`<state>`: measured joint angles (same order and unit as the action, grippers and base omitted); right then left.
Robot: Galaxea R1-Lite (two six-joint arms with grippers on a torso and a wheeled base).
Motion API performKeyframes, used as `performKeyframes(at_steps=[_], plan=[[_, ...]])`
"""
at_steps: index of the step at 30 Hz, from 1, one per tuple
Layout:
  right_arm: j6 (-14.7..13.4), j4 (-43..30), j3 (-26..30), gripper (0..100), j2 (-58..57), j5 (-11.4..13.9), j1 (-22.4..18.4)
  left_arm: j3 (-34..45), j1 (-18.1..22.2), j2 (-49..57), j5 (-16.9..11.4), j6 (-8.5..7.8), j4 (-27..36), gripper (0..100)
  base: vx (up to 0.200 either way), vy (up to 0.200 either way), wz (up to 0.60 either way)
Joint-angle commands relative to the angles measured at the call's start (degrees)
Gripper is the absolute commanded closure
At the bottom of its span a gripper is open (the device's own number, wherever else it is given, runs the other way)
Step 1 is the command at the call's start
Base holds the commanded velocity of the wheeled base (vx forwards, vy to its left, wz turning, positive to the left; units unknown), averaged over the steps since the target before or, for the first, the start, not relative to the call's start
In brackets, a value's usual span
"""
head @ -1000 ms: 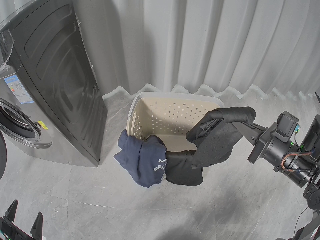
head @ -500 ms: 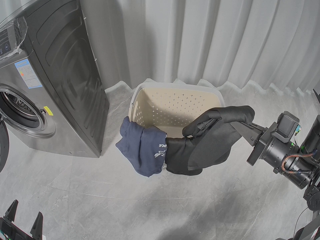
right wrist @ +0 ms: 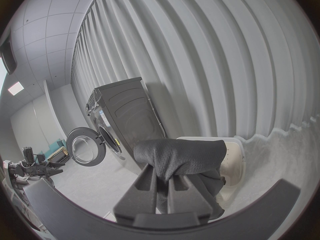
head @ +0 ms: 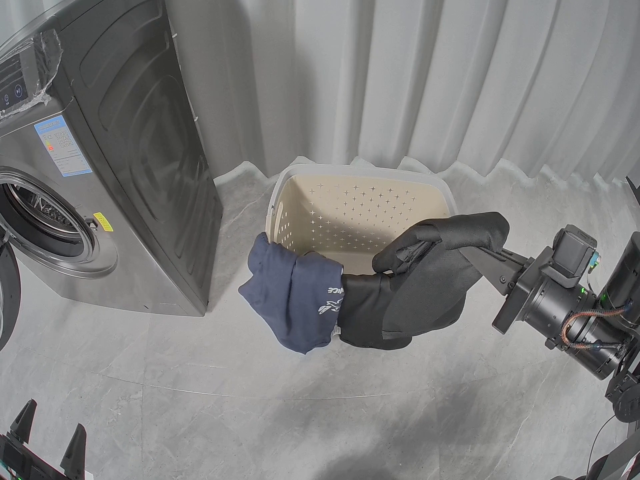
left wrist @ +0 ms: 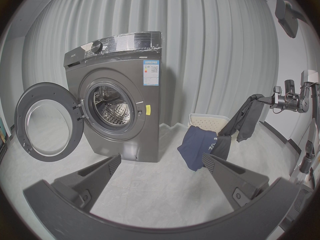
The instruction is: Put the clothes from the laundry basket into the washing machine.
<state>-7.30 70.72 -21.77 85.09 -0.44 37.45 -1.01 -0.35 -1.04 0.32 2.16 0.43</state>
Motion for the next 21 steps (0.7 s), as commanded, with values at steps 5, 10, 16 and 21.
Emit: performKeyframes(at_steps=[5,10,16,21], plan=[[-0.1,0.3,0.2,100,1.1,0.1,0.0,0.8,0.0,0.7,0.0,0.04,0.0,0,0.0,0.2,0.0],[-0.2,0.3,0.2,100,1.1,0.1,0.3,0.8,0.0,0.7,0.0,-0.05,0.0,0,0.0,0.12,0.0],[-0.8,0.3,0.4,100,1.2,0.1,0.3,0.8,0.1,0.7,0.0,0.04,0.0,0,0.0,0.0,0.0],[-0.8,0.3,0.2,100,1.2,0.1,0.3,0.8,0.0,0.7,0.0,0.13,0.0,0,0.0,0.04,0.0]])
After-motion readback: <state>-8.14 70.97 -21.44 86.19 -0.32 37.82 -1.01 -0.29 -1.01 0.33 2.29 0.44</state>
